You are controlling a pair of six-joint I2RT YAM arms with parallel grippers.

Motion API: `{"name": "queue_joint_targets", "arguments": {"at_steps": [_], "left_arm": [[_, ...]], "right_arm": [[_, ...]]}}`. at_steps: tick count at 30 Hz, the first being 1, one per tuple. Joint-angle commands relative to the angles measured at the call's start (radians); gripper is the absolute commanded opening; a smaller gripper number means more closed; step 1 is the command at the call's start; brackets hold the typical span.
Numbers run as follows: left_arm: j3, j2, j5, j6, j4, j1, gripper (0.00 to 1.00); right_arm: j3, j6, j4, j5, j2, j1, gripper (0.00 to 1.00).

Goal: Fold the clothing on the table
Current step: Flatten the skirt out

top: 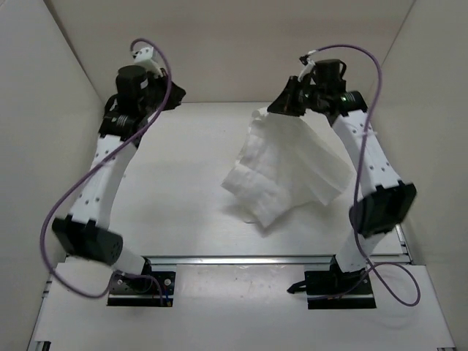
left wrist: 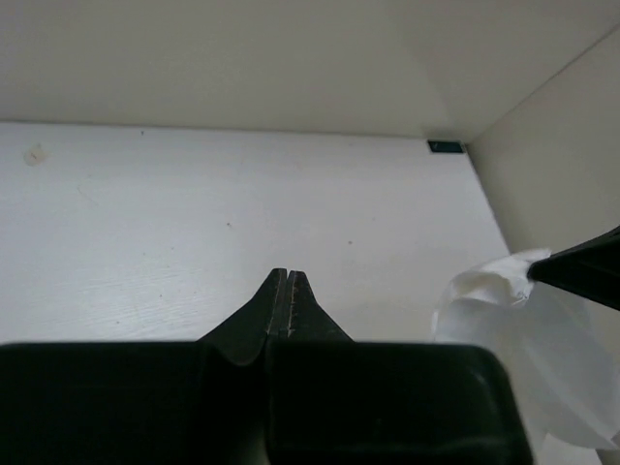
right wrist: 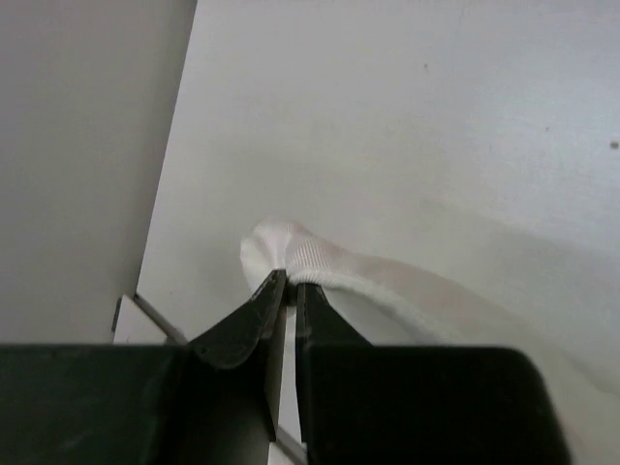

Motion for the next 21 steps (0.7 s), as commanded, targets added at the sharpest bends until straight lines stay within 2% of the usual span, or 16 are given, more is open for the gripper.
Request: {"name": "queue_joint_targets", "arguments": {"at_steps": [1,3,4,5,6,7,8,9,11,14,21], "left_arm": [[0.097,0.1,0.067,0.019,-0.081,-0.004,0.0],[-0.008,0.071,0.122,-0.028,-0.023,-0.018,0.0],[-0.124,0.033,0.13,-0.074,0.038,-0.022,0.0],[-0.186,0.016,0.168,-0.098,0.075,-0.018,0.05],[-0.332,-0.032,0.217,-0.158,0.183,-0.009,0.12],[-0.477,-0.072,0.238,-0.215,0.31,0.002,0.32],[-0.595,-0.093,0.274,-0.222,0.416,0.001,0.38],[-0.646,-0.13,0.28,-0.231,0.458,-0.009,0.4],[-0.807,-0.17,0.224,-0.219,0.615,-0.036,0.54],[-0.939,-0.184,0.097,-0.171,0.745,-0.099,0.6],[-1.107,-0.143,-0.003,-0.122,1.0,-0.22,0.69]], "right_arm": [[0.296,-0.054,-0.106,-0.014,0.123,0.025,0.0],[0.369,-0.071,-0.141,0.056,0.168,0.06,0.0],[0.364,-0.077,-0.149,0.069,0.166,0.085,0.0],[0.326,-0.077,-0.123,0.095,0.154,0.094,0.0],[0.306,-0.074,-0.109,0.095,0.133,0.096,0.0],[0.248,-0.073,-0.068,0.093,0.114,0.1,0.0],[0.205,-0.064,-0.047,0.099,0.088,0.099,0.0],[0.184,-0.062,-0.039,0.112,0.065,0.099,0.0],[0.122,-0.06,-0.007,0.109,0.033,0.097,0.0],[0.068,-0.051,0.021,0.09,-0.006,0.079,0.0],[-0.014,-0.022,0.065,0.069,-0.064,0.077,0.0]]}}
